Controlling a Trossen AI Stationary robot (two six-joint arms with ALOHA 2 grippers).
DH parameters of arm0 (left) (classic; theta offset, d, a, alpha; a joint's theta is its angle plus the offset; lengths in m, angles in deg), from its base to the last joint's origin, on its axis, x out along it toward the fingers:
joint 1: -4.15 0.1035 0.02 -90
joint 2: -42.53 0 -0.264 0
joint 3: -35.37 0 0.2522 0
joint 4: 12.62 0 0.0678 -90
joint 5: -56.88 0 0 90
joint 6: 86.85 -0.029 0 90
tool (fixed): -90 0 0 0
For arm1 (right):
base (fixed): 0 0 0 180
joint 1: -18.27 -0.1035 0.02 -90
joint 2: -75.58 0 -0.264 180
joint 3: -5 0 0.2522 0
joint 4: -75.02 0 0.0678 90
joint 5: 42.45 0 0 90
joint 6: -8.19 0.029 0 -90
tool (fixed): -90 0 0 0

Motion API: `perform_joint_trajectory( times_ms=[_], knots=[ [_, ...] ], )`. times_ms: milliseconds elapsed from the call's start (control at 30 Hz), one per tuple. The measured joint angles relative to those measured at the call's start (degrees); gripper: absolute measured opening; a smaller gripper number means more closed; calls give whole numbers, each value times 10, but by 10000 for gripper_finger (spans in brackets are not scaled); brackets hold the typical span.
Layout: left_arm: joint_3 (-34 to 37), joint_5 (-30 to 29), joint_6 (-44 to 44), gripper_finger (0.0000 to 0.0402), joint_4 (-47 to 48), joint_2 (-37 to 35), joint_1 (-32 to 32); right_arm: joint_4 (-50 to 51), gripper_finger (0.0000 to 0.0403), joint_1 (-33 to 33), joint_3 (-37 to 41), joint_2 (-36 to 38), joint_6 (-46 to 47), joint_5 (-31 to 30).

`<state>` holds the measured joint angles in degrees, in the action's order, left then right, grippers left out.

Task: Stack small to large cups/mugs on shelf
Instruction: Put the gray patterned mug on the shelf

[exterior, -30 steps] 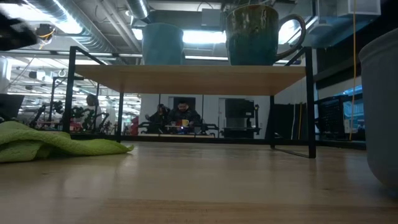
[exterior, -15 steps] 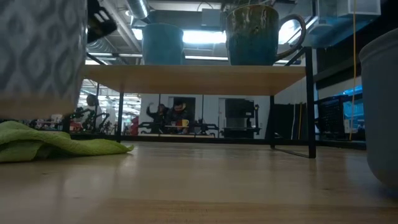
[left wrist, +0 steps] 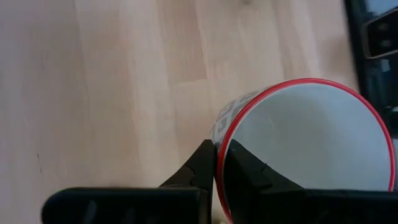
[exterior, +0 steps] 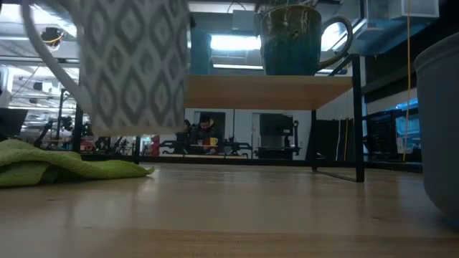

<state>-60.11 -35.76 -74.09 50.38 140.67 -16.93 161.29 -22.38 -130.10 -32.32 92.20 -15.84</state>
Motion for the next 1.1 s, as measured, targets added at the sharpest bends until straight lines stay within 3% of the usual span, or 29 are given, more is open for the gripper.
perform_joint_trajectory(
  times_ms=[167, 467, 1100],
  knots=[
    [-30, 9, -5, 18, 18, 23, 7, 32, 71, -9, 0, 0, 36, 0],
    [-30, -28, 34, 20, 28, 28, -19, 33, 71, -17, 0, 0, 41, -21],
    [-28, -18, 66, 20, 42, 44, -26, 32, 72, -17, 0, -1, 41, -16]
  ],
)
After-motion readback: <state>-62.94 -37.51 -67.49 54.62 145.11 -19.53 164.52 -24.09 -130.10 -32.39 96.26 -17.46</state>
